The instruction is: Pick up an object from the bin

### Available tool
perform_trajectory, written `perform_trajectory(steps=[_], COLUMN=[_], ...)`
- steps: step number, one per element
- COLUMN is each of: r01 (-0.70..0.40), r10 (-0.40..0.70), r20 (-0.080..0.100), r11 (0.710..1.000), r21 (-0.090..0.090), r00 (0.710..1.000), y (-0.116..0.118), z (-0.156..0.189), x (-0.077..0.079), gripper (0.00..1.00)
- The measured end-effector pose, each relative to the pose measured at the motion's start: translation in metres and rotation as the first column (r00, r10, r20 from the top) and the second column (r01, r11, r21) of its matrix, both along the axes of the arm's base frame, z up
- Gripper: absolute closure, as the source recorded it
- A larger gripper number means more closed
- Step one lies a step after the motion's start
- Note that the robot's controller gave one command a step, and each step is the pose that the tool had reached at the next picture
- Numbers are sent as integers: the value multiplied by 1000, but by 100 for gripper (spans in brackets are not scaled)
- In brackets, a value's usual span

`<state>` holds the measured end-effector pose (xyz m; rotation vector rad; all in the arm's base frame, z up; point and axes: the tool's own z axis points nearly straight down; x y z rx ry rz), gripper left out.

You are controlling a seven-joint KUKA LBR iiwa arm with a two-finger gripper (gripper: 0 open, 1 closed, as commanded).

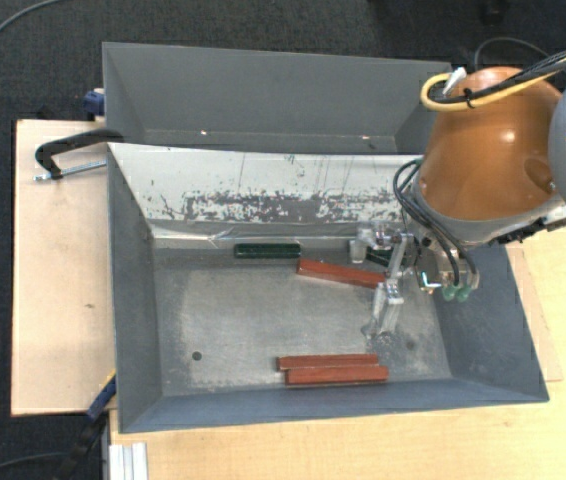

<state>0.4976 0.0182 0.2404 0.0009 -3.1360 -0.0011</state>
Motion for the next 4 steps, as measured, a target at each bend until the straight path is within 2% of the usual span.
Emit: perform_trajectory(steps=[1, 2, 3, 4], r01=[7, -4, -4, -33], r10=[-7, 4, 4, 33], r20=[1, 1, 7, 21], r11=[1000, 1000, 1000, 999], r21=[0, 0, 0, -2], r00=[1000, 1000, 1000, 999], y=[-20, -33, -33, -43], z=[-103, -174, -170, 7], x=[60, 83, 84, 80], gripper=[0, 0, 100, 100])
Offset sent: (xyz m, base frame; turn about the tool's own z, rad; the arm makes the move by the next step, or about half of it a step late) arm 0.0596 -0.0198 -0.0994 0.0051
